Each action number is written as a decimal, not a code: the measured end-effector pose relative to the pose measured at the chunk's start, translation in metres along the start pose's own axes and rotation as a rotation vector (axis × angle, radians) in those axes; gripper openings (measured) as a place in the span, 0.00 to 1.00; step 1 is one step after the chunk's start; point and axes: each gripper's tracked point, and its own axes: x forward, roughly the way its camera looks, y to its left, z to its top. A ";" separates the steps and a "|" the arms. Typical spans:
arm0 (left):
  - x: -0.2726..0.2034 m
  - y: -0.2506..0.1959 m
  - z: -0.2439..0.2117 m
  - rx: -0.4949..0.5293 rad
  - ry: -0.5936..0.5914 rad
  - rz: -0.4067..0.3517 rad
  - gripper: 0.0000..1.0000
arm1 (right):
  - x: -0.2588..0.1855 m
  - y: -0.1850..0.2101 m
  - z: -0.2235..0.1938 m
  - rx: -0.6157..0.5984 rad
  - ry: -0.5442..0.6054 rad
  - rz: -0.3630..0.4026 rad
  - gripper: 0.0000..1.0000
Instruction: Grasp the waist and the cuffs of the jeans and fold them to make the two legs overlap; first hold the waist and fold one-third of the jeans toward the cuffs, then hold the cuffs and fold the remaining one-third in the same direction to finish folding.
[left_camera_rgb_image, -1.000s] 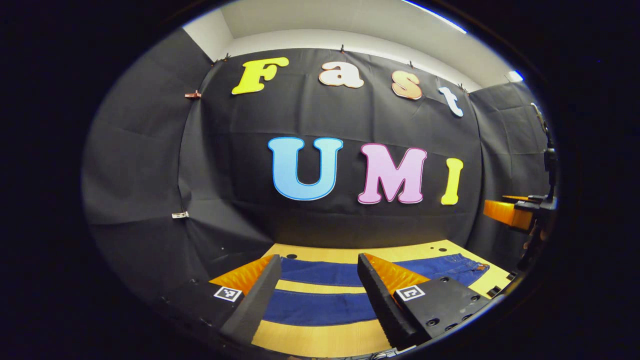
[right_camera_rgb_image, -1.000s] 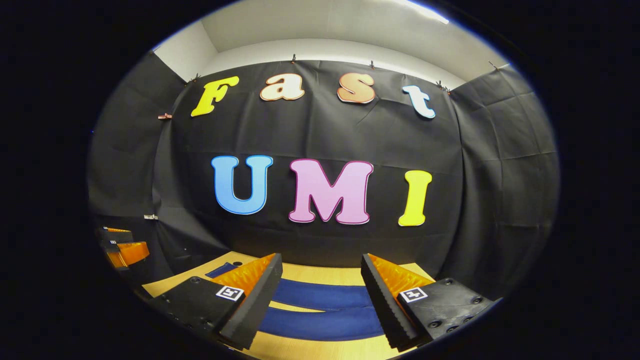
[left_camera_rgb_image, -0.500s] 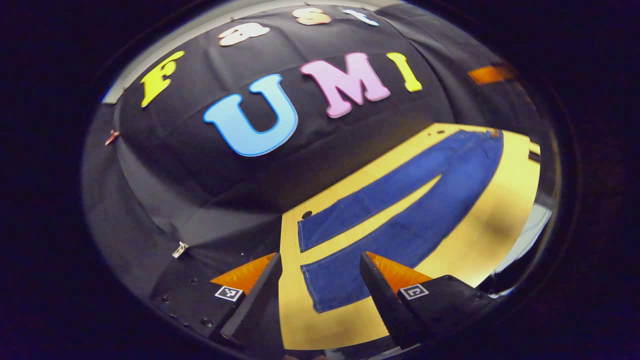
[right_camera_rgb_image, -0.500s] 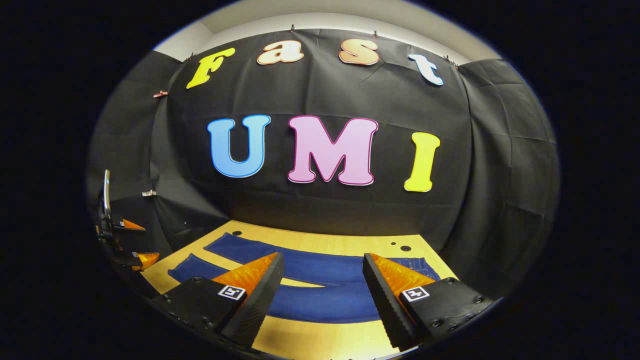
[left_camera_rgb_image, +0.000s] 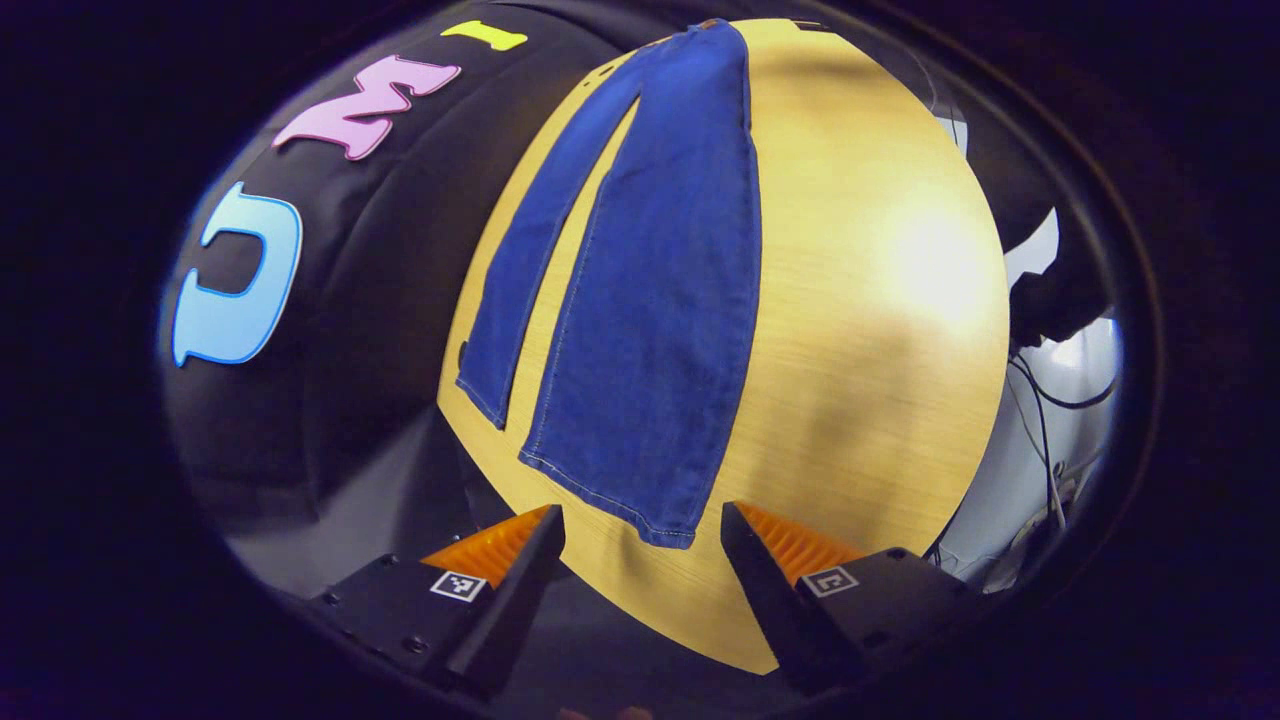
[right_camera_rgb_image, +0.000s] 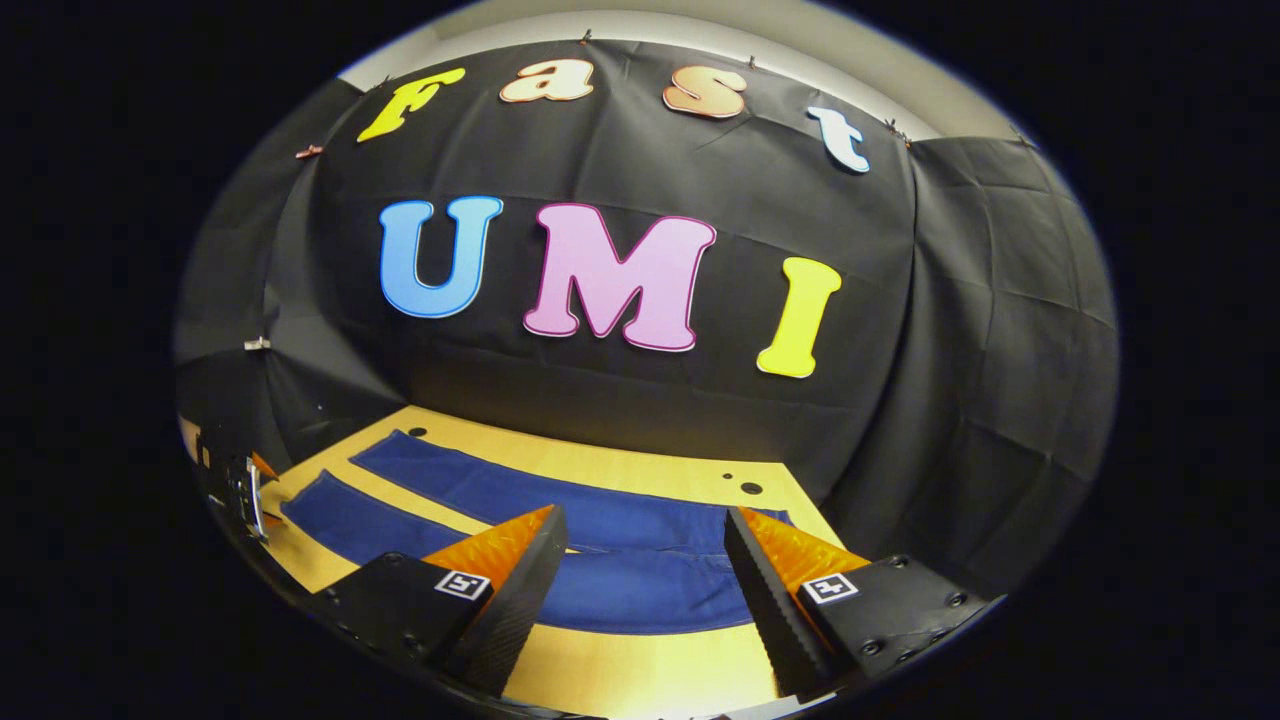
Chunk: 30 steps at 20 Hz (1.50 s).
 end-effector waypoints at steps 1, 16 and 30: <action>0.012 -0.002 -0.005 0.035 0.024 -0.028 0.98 | 0.006 -0.011 -0.006 -0.043 0.017 -0.010 0.93; 0.052 0.017 0.016 -0.068 0.107 -0.149 0.06 | 0.119 -0.205 -0.084 -0.691 0.107 -0.031 0.96; 0.056 0.017 0.019 -0.065 0.211 -0.095 0.06 | 0.192 -0.230 -0.323 -1.424 0.401 0.485 0.89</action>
